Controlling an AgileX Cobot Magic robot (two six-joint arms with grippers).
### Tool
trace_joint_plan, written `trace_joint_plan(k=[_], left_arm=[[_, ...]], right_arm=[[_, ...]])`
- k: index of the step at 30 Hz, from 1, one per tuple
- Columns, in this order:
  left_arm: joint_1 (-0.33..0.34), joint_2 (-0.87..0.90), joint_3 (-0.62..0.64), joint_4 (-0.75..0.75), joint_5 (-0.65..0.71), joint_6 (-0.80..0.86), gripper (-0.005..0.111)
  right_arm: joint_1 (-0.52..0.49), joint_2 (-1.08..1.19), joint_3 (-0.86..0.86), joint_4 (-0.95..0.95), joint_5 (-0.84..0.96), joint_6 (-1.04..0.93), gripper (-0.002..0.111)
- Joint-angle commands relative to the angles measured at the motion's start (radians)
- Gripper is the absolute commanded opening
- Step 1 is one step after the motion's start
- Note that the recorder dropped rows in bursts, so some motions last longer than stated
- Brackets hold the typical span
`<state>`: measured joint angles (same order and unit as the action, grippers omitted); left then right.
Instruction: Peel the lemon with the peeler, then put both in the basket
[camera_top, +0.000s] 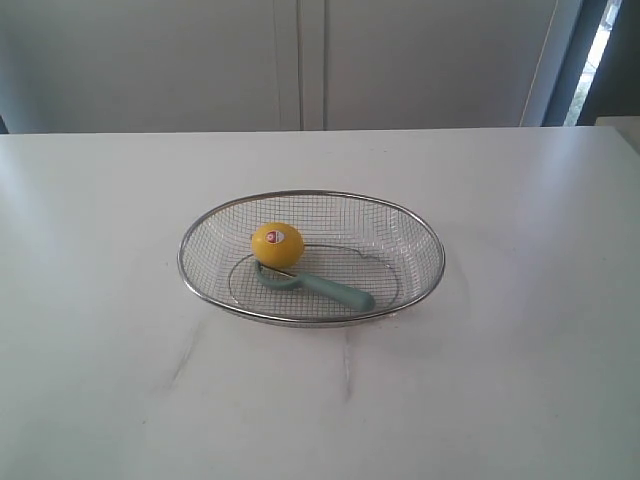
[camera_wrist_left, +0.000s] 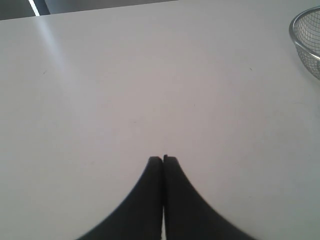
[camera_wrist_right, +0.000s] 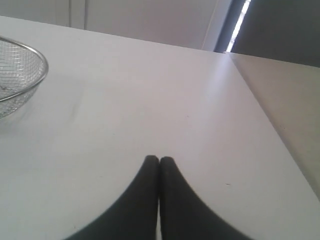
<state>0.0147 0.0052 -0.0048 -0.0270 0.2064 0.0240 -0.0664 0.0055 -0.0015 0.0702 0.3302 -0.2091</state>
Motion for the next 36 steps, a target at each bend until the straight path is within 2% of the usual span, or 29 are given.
trace_joint_plan(k=[1, 28, 32, 36], left_arm=[[-0.004, -0.005, 0.005, -0.005, 0.000, -0.004, 0.000], [-0.004, -0.005, 0.005, -0.005, 0.000, -0.002, 0.000], [-0.004, -0.005, 0.005, -0.005, 0.000, -0.002, 0.000], [-0.004, -0.005, 0.005, -0.005, 0.000, -0.002, 0.000]], right_arm=[[-0.027, -0.005, 0.002, -0.004, -0.002, 0.000, 0.000], [-0.023, -0.005, 0.002, -0.002, 0.003, 0.014, 0.000], [-0.023, -0.005, 0.002, -0.002, 0.003, 0.201, 0.000], [-0.023, -0.005, 0.002, -0.002, 0.003, 0.236, 0.000]])
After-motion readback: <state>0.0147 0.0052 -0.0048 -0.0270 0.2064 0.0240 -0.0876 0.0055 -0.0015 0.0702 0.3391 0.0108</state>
